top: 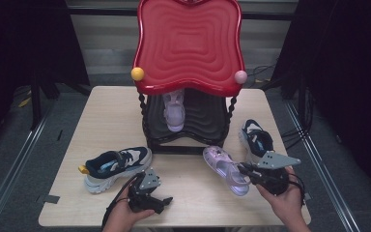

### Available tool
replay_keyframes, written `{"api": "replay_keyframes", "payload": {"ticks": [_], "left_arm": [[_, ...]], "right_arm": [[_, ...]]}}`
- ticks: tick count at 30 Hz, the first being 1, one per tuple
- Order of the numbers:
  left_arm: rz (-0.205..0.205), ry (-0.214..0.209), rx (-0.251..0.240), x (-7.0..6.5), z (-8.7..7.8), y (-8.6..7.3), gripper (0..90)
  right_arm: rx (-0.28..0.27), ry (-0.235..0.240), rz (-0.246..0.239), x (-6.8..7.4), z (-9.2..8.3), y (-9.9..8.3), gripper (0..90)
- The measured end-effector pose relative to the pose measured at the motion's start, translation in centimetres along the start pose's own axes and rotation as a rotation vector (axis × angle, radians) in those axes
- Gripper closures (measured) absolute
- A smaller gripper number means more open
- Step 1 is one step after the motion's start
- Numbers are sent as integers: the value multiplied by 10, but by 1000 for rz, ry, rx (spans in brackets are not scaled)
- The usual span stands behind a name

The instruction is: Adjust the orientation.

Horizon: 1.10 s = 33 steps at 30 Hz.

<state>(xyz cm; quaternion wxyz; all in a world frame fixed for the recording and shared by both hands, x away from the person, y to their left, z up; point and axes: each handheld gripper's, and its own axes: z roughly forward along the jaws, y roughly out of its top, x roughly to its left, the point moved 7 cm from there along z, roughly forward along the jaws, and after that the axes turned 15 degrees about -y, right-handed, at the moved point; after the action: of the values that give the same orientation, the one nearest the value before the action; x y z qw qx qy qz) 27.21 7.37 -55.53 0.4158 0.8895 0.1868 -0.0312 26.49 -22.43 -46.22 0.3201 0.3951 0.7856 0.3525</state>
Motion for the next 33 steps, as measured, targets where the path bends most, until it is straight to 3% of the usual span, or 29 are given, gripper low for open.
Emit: {"api": "replay_keyframes", "payload": {"ticks": [10,17,23,27,33], "left_arm": [[-1,0,0,0,0,0,145],[2,0,3,0,0,0,145],[5,2,6,0,-1,0,145],[1,2,1,0,0,0,145],[-1,1,0,0,0,0,145]], "right_arm": [[-8,40,-41,11,-1,3,833],[-35,48,-26,12,-14,5,833],[-79,35,-7,8,-24,23,833],[-108,1,0,6,-23,40,833],[-129,-100,27,-3,-10,62,834]]}}
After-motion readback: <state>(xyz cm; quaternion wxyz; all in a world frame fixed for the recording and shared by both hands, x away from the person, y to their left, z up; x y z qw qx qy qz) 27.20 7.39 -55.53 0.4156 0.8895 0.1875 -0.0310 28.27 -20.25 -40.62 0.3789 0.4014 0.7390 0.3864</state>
